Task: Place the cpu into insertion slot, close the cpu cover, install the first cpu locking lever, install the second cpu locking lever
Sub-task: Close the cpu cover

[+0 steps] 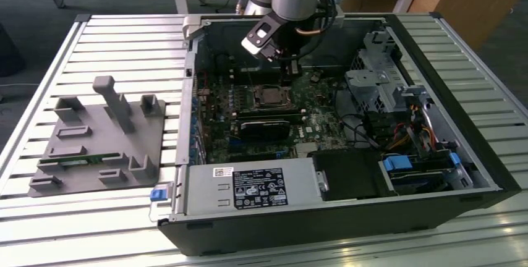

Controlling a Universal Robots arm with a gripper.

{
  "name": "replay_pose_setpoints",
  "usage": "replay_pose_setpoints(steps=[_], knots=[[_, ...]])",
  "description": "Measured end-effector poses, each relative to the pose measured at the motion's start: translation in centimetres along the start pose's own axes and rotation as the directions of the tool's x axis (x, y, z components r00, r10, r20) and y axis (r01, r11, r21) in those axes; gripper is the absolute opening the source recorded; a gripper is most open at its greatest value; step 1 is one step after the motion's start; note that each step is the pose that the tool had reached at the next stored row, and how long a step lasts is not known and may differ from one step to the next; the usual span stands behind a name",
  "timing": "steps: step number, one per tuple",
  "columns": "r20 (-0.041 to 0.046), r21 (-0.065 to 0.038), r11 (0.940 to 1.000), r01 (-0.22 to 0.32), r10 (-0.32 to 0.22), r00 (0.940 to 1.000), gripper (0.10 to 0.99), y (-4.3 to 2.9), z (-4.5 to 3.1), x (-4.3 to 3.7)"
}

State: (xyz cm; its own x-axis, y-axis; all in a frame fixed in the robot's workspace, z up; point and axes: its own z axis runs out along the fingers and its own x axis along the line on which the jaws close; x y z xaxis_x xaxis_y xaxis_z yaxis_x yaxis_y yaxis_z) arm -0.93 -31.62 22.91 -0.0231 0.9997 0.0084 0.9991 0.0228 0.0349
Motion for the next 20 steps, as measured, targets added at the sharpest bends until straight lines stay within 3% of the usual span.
replay_pose_setpoints(steps=[6,15,20], knots=[[-0.0002,0.0,1.0,0.0,0.0,1.0,0.106,-1.56,0.04,0.03],[-0.0002,0.0,1.0,0.002,-0.002,1.0,0.106,-2.38,0.8,0.03],[-0.0001,0.0,1.0,0.002,-0.002,1.0,0.106,-3.2,1.11,0.04]])
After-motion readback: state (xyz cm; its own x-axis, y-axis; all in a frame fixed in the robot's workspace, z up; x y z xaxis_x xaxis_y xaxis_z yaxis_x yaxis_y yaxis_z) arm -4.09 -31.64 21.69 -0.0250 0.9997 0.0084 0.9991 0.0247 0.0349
